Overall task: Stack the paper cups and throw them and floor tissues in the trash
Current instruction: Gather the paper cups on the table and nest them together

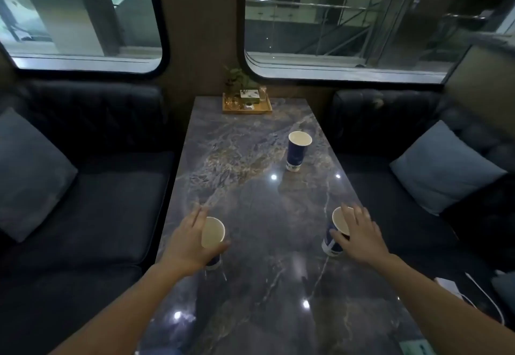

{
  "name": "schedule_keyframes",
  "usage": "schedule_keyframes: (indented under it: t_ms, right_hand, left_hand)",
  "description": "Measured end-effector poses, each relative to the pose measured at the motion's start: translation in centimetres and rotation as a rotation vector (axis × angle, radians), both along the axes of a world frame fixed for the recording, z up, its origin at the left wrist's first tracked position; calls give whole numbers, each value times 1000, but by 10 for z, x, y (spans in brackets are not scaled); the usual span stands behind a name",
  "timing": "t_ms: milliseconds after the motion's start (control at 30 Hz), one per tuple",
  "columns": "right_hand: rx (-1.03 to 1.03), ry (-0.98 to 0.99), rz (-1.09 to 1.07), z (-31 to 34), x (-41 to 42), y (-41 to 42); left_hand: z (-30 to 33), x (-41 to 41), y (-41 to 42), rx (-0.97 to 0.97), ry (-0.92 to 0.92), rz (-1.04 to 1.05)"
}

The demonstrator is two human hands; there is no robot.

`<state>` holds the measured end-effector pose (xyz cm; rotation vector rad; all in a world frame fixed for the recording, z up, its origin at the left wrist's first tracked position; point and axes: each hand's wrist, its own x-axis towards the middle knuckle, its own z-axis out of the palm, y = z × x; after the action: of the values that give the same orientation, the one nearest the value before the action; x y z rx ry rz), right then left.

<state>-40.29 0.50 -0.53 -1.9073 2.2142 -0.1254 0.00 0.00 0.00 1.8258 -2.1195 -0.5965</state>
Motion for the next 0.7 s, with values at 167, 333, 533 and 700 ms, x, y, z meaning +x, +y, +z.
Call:
schedule_keyframes:
  t_ms: [167,333,533,700]
  right_hand:
    - [72,-48,-76,-9,4,-13]
    - [53,-30,-86,-20,12,-11]
    - [32,17,-128,-31,13,-16]
    - [-45,-41,-208,-25,21,-12]
  left_hand:
    - [-23,-1,-12,15,-5,38]
    - [-46,-1,-15,-75,-81,13]
    - [-53,-7,-17,-147,-84,18]
    - [-55,-12,-17,-167,53,54]
